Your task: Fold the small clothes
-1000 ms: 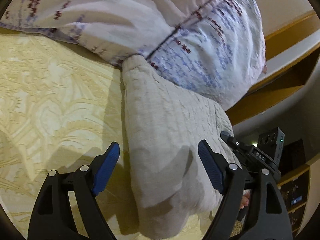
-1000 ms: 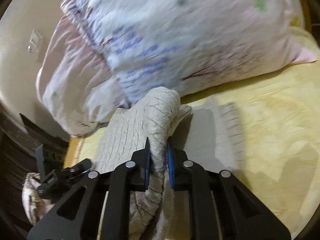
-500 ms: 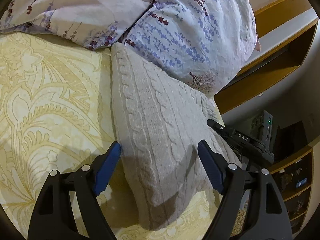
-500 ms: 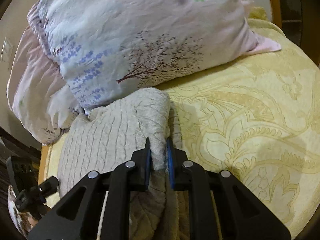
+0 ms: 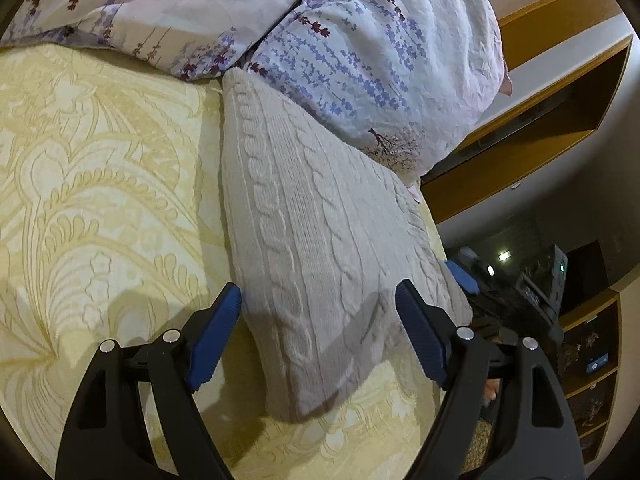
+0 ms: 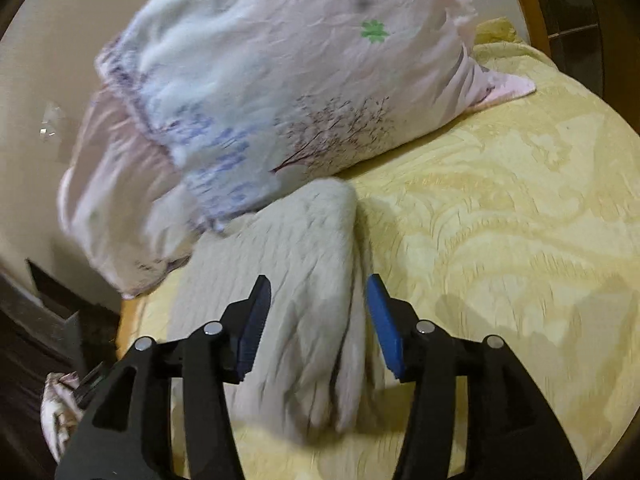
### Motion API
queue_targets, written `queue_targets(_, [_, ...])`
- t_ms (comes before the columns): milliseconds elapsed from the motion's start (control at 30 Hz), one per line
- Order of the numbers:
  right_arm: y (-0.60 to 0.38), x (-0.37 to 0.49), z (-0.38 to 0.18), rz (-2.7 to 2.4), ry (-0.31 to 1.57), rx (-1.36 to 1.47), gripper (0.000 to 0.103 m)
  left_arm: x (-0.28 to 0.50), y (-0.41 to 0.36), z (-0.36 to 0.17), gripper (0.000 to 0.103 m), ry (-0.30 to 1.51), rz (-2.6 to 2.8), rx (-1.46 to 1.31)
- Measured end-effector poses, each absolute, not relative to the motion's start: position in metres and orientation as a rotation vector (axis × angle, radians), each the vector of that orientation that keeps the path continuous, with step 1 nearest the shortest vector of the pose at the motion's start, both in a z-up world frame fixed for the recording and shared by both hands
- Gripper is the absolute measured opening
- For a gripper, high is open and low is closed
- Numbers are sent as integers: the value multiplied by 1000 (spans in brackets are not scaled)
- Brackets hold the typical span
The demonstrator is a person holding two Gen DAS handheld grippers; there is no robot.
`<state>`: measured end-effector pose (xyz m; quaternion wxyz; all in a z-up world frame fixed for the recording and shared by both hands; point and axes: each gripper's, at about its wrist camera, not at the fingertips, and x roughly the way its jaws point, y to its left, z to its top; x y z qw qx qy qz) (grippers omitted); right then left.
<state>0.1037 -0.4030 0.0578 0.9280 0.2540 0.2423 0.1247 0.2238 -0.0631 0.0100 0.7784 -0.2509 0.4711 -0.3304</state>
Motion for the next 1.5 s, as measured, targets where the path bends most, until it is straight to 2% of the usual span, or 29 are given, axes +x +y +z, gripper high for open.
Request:
queue_targets(233, [-401,86,38,309,545,544,49,212,-66,7,78,1022,-707,-544])
queue_targets(267, [-397,88,34,309,558,536,45,210,-67,6,76,1023,-702,-540])
queue_targets(300, [-393,90,30,303,573,515,24,209,-67,6,72,1021,-695,-533])
queue_targets(333, [-390,92,28,291,579,497,20,207,-69,6,68,1017,-677,-509])
queue_targets(467, [-392,73,37,264,483,450,15,204,-68,2,61,1027,-671,-508])
queue_targets(500, [-394,68,39,253,472,440,11,204,-68,1,60,1033,-674,-517])
queue_targets(667, [-402,76,9,222,562,437,10,200,-72,-6,60,1060,-692,-509])
queue_targets(767, [-403,78,8,245,567,436,13,199,-71,-5,61,1065,-702,-510])
queue_targets(800, [-404,78,11,257,571,433,17,200,-70,-3,61,1068,-708,-513])
queue_targets(867, [-409,78,21,271,578,437,31,203,-64,3,67,1059,-714,-517])
queue_targets(933, [-419,82,36,289,556,464,55,213,-55,13,73,1024,-697,-521])
queue_targets(1000, [-429,93,51,312,545,498,60,233,-45,19,73,1001,-662,-549])
queue_targets(1200, [-448,177,78,361,607,627,64,305,-43,11,74,1043,-592,-630])
queue_targets(1467, [-436,258,66,399,751,670,64,359,-67,-5,74,1092,-552,-615])
queue_targets(1500, [-432,261,65,411,756,654,56,361,-68,-6,70,1088,-557,-615])
